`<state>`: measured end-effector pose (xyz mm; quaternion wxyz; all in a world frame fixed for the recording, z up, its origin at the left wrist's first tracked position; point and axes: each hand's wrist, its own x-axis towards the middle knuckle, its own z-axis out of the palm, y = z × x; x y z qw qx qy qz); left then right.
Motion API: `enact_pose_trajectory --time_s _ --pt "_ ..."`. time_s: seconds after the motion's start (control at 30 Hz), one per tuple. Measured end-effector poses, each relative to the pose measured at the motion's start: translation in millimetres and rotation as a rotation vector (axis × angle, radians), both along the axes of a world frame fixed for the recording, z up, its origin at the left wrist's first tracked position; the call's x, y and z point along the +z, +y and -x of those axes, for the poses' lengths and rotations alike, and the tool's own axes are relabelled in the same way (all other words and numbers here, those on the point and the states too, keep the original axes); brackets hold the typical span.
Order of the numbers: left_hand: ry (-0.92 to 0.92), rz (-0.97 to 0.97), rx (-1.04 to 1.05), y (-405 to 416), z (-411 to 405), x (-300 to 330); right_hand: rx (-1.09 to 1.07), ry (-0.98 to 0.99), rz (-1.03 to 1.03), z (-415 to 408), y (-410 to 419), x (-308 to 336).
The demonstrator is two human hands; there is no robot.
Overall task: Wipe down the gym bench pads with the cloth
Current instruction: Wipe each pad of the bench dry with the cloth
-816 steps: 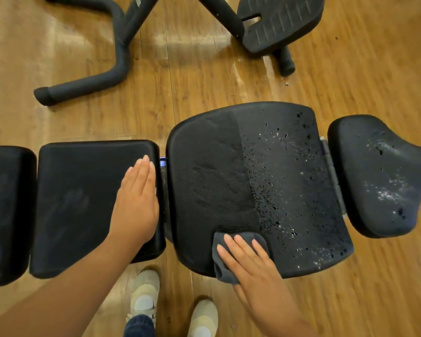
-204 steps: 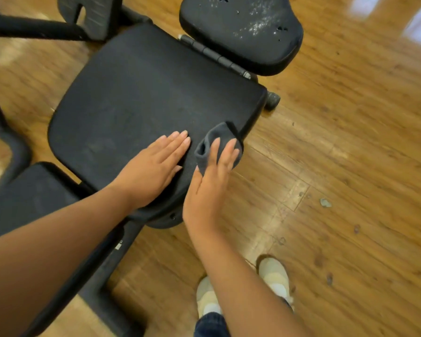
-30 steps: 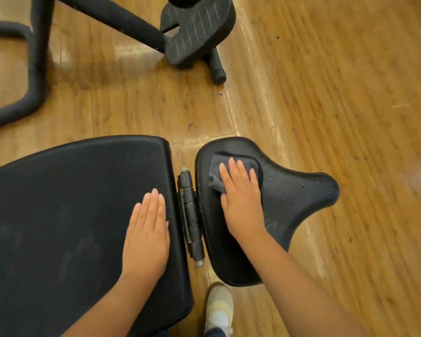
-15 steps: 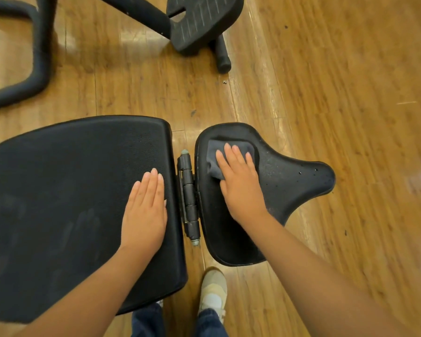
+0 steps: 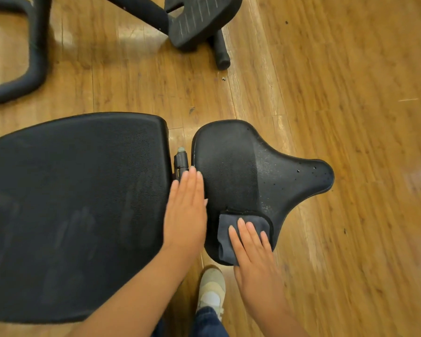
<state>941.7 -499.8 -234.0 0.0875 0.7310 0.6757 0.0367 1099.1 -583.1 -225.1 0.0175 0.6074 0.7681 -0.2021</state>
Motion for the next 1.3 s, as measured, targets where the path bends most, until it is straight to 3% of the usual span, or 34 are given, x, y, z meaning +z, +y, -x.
enact_pose_trajectory --time_s 0.17,0.37,0.53,0.67,0.8,0.97,1.2,1.3 --pt "-0.036 0.056 0.13 -5 -27 -17 -0.028 0.017 -0.057 -6 38 2" --pt "-0.009 0.084 0.097 -4 -22 -16 -0.013 -0.067 -0.169 12 153 0" --pt "-0.023 0.09 0.101 -1 -21 -15 -0.005 -0.049 -0.109 22 232 -3" --pt "-0.021 0.104 0.095 -2 -22 -14 -0.024 0.049 -0.049 19 246 -4" --pt "-0.007 0.108 0.09 -2 -20 -11 0.011 0.101 -0.057 10 228 1" --pt "0.007 0.101 0.07 -4 -19 -14 0.02 0.051 -0.194 -10 139 2" --pt "0.017 0.1 0.066 -3 -21 -13 -0.005 0.049 -0.069 -19 -9 -20" --pt "0.016 0.106 0.071 -5 -21 -14 -0.006 0.032 -0.051 -21 -36 -31"
